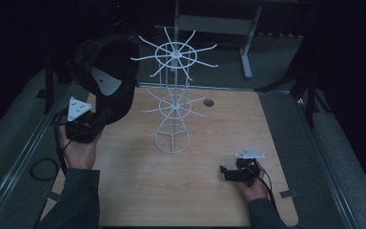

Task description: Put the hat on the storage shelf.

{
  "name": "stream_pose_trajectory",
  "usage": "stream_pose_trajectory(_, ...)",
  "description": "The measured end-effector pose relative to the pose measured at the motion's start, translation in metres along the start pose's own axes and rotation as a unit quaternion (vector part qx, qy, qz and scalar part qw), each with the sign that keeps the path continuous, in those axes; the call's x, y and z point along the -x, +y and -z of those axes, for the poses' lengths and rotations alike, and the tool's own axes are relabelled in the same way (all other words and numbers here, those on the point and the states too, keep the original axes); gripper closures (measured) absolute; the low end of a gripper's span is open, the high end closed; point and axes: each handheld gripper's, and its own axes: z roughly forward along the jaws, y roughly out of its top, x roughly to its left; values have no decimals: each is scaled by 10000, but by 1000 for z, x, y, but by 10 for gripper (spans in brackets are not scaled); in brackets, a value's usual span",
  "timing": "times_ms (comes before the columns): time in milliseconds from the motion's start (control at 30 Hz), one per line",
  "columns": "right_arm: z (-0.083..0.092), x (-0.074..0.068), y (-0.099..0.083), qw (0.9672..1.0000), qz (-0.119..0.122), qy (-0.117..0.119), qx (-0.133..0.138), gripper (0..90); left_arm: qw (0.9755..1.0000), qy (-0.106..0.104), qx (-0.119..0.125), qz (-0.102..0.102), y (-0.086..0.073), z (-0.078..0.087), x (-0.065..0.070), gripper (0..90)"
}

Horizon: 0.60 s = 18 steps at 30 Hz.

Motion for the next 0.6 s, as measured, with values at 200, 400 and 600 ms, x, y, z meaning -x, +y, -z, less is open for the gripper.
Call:
stream_pose_trajectory(200,0,0,0,10000,3,-2,1,116,10000,10,30,-6,3,-1,1,866)
stream_pose_trajectory(400,0,0,0,10000,7,-2,4,116,10000,17,65,-29,6,-2,3,866)
stream_pose_trajectory(600,0,0,0,10000,16,-5,9,116,10000,20,56,-47,6,-3,4,866)
